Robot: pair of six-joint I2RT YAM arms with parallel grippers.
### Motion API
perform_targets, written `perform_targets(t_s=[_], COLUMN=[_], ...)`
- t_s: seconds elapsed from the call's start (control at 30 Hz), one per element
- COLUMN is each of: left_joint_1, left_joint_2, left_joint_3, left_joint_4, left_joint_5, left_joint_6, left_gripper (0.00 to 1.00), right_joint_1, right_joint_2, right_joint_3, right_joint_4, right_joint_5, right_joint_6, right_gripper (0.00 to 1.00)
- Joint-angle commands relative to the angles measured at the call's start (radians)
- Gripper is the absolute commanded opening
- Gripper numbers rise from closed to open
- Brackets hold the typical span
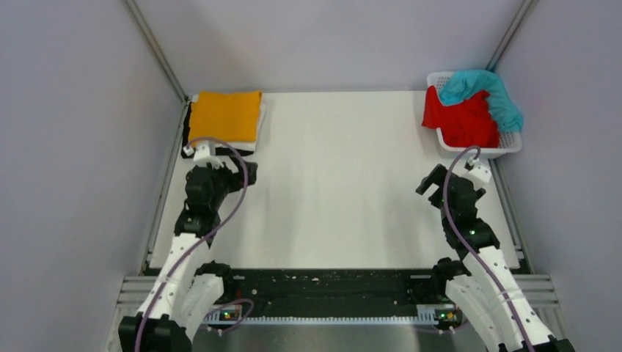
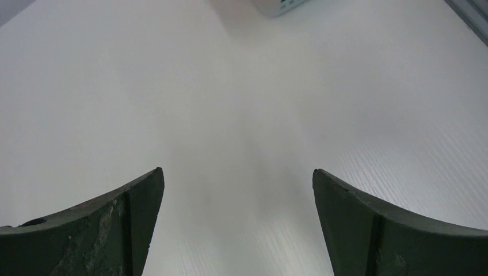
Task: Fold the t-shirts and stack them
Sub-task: Reset both arms
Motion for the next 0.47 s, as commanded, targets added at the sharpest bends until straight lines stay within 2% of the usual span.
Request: perform_targets(t_s=[0.0,0.07,0.17,0.3,0.43], left_joint_1=[-0.015,-0.015,-0.015,-0.015,-0.015], left_joint_2=[-0.198,-0.291,-0.402,-0.451,-0.452], left_joint_3=[-0.212,-0.264,-0.301,-0.361,-0.359], left_joint_4=[0.013,-0.004,0.012,0.078,0.076], left_joint_5=[-0.190,-0.266,-0.299,-0.251,-0.249], left_joint_6=[-0.010,-0.015,0.013,0.014,0.026], left_gripper=[0.99,0.99,0.99,0.99,0.99], right_joint_1=[0.001,0.001,0.002,0.001,0.001], right_joint_2=[-0.085,-0.125,-0.191,-0.244,-0.257], right_joint_3=[-0.070,-0.118,-0.195,-0.223,-0.232], right_joint_4=[0.029,0.064,0.129,0.161,0.178], right_joint_5=[0.137,0.142,0.153,0.166,0.154], right_joint_6=[0.042,0.038,0.017,-0.001,-0.017], right_gripper=[0.99,0.99,0.99,0.99,0.99])
